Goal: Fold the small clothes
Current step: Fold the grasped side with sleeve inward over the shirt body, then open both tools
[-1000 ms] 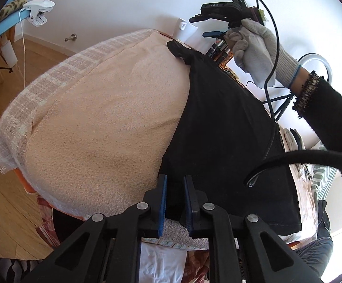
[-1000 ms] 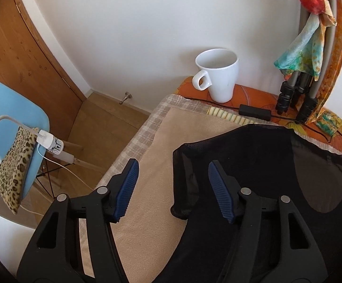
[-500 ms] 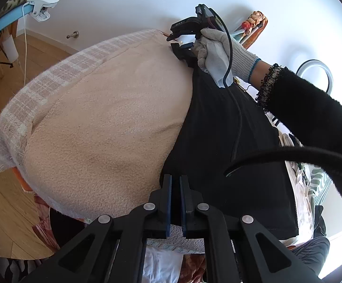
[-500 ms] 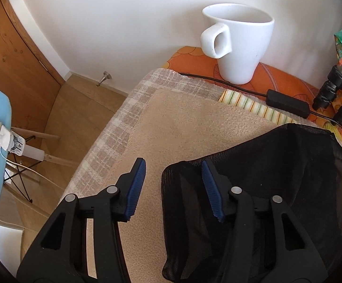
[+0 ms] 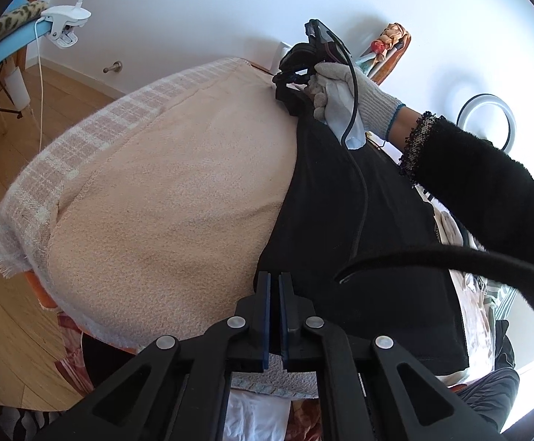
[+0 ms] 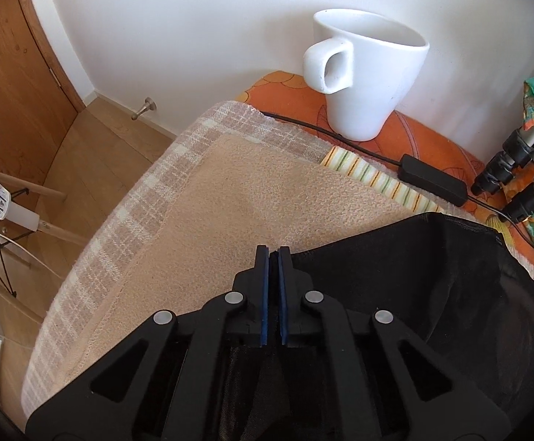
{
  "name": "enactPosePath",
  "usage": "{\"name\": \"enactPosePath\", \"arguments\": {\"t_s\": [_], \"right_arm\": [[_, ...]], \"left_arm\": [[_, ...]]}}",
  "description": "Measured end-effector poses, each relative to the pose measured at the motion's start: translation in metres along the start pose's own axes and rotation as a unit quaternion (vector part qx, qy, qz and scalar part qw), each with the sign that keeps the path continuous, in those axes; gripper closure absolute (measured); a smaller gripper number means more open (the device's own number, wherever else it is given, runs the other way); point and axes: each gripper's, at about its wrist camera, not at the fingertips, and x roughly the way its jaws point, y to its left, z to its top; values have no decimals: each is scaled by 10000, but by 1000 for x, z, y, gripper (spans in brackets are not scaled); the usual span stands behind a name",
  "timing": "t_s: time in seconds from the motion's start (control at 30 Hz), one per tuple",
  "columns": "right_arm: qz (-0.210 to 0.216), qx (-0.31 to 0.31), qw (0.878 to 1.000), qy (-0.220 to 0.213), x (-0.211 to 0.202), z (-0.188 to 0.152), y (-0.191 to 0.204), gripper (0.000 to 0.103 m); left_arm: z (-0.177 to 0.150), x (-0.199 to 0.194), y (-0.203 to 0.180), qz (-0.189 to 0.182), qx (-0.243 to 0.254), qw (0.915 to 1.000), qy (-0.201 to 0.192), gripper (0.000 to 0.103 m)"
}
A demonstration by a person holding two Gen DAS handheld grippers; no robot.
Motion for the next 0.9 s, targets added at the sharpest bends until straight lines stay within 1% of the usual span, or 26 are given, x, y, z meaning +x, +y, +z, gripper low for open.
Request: {"name": "enactPosePath", "arguments": {"t_s": [0.07,0.23,0.3,0.43,0.63,0.8,0.9], "right_arm": [[79,157,9998,-88,-10,2,-11,98],[255,433,9981,-345,-40,6,-31,98],[350,608,9967,-417,-42,10,-38,98],[451,745,9948,-524,-50,12,-50,98],[467,846,9933,-636,-58,4,-72,98],[385,917,9923,-735,-70,-6,-98,98],[323,1034,9908,-812,-82,-15,-119,98]], "left_arm": [[-1,-2,-2,-5,45,10000,-40,103],[-1,-6,-7,-154,94,9998,-82,103],[1,-6,-14,-148,185,9996,-138,103],[0,-6,-26,-216,372,9990,-144,103],[-4,-2,-54,-388,779,9962,-88,103],[-7,6,-77,-496,1138,9923,-1,103],[-12,12,-89,-587,1265,9902,111,103]]}}
